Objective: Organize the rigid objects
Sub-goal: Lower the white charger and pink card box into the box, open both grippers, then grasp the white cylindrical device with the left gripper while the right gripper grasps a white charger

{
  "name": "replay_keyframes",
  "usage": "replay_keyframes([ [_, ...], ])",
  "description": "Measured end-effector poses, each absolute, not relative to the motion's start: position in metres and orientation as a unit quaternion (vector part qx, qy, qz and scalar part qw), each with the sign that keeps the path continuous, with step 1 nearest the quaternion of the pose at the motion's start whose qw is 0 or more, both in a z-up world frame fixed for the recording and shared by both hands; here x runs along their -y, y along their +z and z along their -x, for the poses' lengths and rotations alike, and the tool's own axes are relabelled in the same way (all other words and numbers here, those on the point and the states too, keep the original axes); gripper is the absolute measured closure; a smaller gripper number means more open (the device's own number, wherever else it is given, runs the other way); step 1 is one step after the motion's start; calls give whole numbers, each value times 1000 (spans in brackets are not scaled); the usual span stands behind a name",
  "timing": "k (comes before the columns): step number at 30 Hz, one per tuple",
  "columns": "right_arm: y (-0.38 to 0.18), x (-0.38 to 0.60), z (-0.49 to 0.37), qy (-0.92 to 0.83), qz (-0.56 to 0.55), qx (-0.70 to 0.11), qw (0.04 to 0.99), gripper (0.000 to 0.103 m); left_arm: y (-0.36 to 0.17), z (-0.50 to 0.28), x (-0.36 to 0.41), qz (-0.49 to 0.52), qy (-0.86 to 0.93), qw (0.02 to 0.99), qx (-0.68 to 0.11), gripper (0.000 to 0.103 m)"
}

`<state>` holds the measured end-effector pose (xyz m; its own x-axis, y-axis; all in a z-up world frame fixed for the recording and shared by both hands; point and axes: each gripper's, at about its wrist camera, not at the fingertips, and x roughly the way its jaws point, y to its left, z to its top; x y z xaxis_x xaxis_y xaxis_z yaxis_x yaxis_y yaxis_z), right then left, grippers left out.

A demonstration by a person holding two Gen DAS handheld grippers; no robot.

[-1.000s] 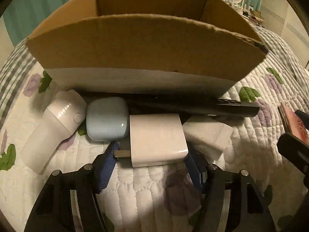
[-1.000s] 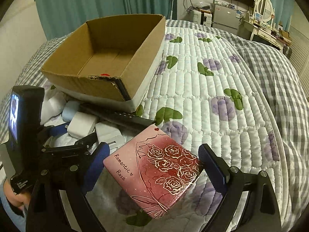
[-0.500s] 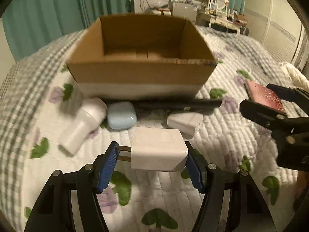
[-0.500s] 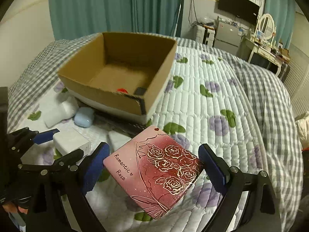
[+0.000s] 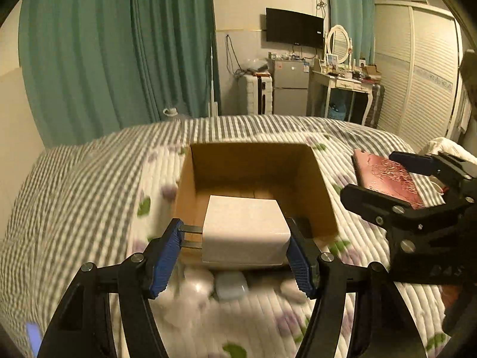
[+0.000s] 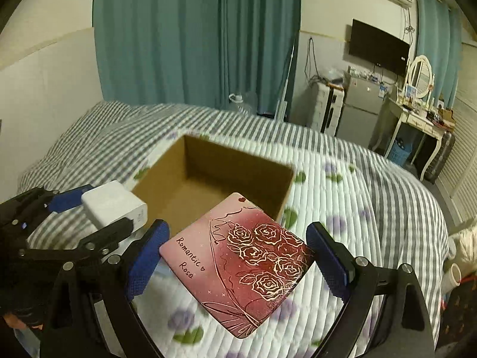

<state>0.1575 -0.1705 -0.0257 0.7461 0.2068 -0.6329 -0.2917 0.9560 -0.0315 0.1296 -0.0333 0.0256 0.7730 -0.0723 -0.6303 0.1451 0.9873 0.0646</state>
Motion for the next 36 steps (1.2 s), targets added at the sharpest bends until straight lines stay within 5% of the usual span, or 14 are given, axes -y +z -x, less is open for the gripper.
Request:
replay_keyframes([
  [14, -42, 177, -231, 129, 55, -323, 936, 9, -33, -230, 47, -90, -50, 925, -366, 35],
  [19, -49, 182, -238, 135, 44, -324, 935, 9, -33, -230, 44, -93, -47, 928, -358, 22],
  [36, -89, 137, -298, 140, 48, -351, 925, 8, 10, -176, -16, -45, -28, 943, -330, 22],
])
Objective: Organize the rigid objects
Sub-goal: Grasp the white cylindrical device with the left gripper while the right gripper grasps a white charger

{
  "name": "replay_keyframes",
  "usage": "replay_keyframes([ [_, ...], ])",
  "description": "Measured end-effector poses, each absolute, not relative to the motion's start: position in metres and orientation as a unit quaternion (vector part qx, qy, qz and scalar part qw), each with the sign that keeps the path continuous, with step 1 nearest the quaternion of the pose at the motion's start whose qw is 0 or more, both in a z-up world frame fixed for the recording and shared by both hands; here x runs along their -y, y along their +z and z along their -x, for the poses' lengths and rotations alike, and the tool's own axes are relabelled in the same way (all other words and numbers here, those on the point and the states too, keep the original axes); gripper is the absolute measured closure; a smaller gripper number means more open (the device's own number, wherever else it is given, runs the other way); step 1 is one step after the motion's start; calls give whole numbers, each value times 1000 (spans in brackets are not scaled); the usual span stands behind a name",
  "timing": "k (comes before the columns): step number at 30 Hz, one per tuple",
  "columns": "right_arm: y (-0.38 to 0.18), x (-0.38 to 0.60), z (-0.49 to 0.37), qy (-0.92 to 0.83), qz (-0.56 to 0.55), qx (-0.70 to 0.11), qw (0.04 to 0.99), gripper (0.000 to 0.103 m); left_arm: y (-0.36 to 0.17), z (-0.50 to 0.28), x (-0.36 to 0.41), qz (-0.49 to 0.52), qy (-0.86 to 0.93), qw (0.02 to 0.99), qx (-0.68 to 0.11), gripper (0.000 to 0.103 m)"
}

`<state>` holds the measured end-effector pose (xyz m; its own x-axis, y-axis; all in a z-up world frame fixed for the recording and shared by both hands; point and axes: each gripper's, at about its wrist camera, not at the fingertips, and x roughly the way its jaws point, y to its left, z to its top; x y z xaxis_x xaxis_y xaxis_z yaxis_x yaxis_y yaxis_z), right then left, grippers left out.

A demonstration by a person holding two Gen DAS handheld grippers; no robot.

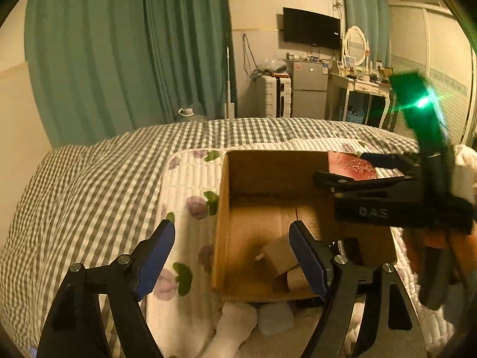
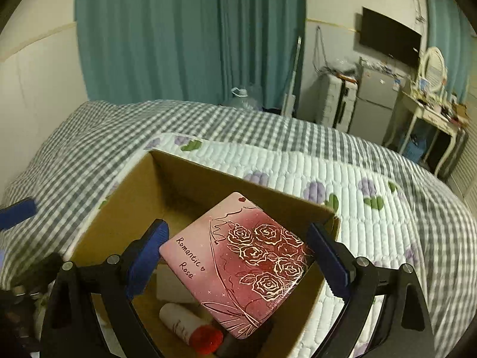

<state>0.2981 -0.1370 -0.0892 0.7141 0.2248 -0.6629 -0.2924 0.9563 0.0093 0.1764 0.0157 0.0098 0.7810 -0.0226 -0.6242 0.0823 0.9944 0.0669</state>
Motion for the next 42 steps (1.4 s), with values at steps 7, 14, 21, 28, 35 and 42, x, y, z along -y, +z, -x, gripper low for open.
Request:
replay_keyframes([
  [7, -62, 154, -254, 107, 41, -321, 940, 6, 17, -142, -27, -35, -26, 947, -319, 8],
  [14, -40, 167, -179, 100, 53, -316, 942, 5, 19, -97, -18, -32, -31, 946, -321, 3],
  [21, -86, 169, -143, 116, 42, -367, 922, 6, -14, -75, -10, -35, -38, 936, -349, 0],
  [28, -182, 168, -152, 124, 13, -467, 876, 7, -68, -81, -11, -50, -22, 917, -395, 0],
  [35, -221, 151, -174, 134, 13, -499, 856, 18, -92, -89, -15, -25, -27, 906, -421, 0],
  [42, -226, 133, -166, 126, 49, -490, 861, 55, -87, -91, -10, -41, -33, 904, -425, 0],
])
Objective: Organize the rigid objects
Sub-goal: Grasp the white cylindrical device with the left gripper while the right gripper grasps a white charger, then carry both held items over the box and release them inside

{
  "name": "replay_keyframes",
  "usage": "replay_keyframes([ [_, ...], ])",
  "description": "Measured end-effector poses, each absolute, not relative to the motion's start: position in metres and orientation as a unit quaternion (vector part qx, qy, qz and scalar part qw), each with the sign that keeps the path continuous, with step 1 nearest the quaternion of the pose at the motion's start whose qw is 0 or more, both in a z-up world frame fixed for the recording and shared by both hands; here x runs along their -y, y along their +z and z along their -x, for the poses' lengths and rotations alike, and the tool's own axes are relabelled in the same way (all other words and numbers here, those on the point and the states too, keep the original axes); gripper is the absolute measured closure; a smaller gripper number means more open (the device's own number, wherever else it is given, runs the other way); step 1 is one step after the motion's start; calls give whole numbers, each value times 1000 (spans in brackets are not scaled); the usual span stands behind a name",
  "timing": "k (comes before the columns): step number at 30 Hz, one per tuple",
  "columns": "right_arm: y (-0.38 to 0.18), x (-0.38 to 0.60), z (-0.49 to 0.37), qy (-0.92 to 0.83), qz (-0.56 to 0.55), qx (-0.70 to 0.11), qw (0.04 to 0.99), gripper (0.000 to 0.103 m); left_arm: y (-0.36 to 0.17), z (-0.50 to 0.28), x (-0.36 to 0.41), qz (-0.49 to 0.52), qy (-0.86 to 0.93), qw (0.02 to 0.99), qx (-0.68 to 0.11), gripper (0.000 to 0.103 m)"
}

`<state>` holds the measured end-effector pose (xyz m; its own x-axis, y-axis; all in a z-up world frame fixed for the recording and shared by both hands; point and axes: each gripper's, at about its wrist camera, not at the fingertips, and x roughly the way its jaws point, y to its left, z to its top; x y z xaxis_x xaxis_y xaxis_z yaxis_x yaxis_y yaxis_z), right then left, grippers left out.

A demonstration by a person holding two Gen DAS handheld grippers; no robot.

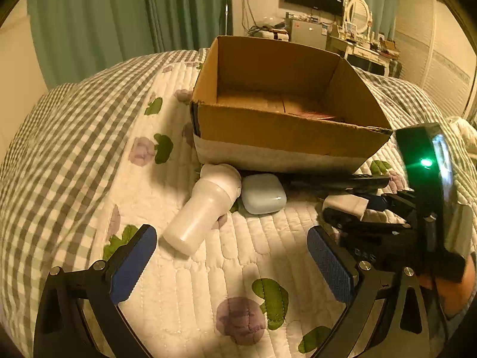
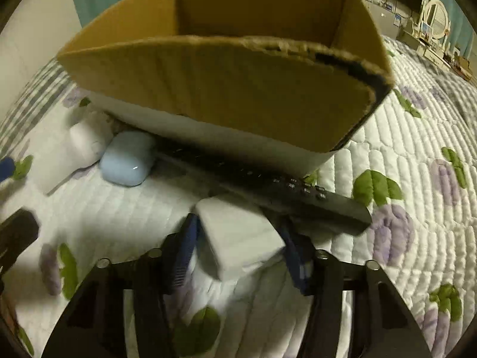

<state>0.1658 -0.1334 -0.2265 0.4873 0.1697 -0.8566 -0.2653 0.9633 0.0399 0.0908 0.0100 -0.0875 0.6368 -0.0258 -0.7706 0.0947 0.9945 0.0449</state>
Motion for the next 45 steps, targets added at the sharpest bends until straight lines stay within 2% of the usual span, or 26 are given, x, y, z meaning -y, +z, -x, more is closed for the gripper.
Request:
replay_keyframes([
  [4, -205, 140, -138, 148, 20, -462, 874, 61, -79, -102, -5, -79, -43, 901, -425, 0],
  [8, -187, 141, -127, 160, 15, -430, 888, 61, -84, -122, -8, -99, -41, 893, -436, 0],
  [11, -183, 143, -128, 161, 11, -425, 891, 61, -92, -137, -11, -104, -36, 886, -450, 5],
  [19, -180, 146, -140, 163, -5, -427, 889, 61, -128, -170, -10, -131, 4, 855, -501, 31],
  [20, -179, 147, -140, 164, -8, -428, 889, 61, -132, -173, -11, -130, 5, 849, -512, 39],
  [21, -179, 149, -141, 165, -11, -429, 888, 61, -136, -176, -13, -124, 3, 845, -520, 50],
  [23, -179, 150, -141, 165, -13, -430, 887, 61, -138, -177, -12, -115, -5, 842, -527, 57],
  [35, -159, 156, -120, 159, -8, -407, 899, 61, -88, -121, 12, -98, -50, 873, -475, 58],
  [45, -77, 169, -103, 157, 1, -326, 932, 61, -11, -80, 21, -50, -90, 912, -397, 58],
])
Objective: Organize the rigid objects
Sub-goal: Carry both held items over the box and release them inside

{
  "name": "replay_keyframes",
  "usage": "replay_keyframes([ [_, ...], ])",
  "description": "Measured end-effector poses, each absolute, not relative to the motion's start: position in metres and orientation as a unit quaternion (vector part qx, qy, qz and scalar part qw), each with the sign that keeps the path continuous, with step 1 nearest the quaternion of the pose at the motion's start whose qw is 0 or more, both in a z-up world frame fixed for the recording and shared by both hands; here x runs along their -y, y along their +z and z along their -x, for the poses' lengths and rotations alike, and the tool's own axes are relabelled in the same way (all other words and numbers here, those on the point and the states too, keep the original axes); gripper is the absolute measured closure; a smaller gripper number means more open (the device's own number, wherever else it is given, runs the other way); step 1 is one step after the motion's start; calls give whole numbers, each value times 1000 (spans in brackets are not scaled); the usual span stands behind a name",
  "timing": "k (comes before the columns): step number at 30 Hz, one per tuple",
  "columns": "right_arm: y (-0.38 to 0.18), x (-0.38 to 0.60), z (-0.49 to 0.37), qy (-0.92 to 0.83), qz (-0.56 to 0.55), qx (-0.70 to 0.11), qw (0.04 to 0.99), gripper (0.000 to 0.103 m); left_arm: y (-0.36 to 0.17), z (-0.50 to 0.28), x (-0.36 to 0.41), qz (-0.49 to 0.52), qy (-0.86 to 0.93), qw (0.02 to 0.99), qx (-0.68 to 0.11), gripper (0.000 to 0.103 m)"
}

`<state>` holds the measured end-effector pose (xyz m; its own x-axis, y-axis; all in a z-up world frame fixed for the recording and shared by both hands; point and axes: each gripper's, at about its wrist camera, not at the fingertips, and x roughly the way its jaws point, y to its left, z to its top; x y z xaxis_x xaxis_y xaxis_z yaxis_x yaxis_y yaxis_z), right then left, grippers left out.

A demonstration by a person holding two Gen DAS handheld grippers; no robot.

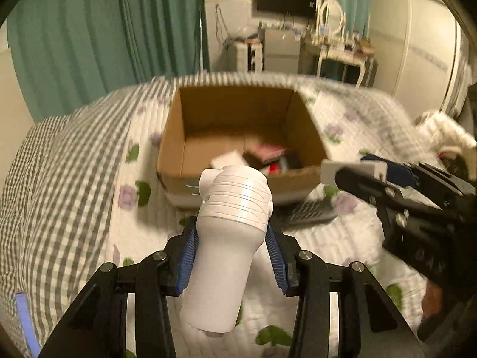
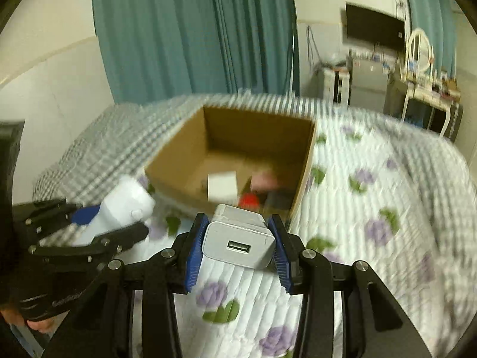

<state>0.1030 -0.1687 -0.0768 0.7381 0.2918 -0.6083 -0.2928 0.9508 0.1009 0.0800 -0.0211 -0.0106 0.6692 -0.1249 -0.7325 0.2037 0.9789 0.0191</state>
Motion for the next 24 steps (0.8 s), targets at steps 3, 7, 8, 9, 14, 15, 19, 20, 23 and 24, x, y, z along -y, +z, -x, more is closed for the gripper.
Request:
replay_keyframes([
  [3, -44, 171, -111, 156, 12, -296, 942, 61, 12, -86, 19, -34, -98, 921, -374, 58],
  [7, -12, 169, -133, 162, 25, -266, 950, 61, 31, -116, 22, -17, -113, 927, -358, 58],
  [8, -8, 169, -139, 163, 28, -261, 951, 61, 32, -127, 22, -14, -110, 928, -356, 58],
  [9, -4, 169, -147, 163, 30, -257, 952, 61, 32, -140, 24, -16, -107, 927, -359, 58],
  [14, -7, 167, -189, 159, 35, -257, 953, 61, 12, -197, 35, -32, -98, 919, -380, 58],
  [15, -11, 166, -197, 157, 36, -260, 952, 61, 5, -207, 36, -29, -97, 918, -383, 58],
  [19, -32, 171, -224, 155, 29, -274, 949, 61, -29, -240, 42, -22, -89, 907, -410, 58],
  [20, -38, 172, -229, 155, 29, -279, 947, 62, -38, -245, 44, -23, -88, 904, -417, 58],
  [23, -56, 176, -233, 154, 31, -288, 945, 62, -58, -252, 48, -29, -83, 899, -428, 58],
  [24, -60, 178, -235, 154, 30, -291, 944, 62, -63, -253, 49, -28, -85, 899, -428, 58],
])
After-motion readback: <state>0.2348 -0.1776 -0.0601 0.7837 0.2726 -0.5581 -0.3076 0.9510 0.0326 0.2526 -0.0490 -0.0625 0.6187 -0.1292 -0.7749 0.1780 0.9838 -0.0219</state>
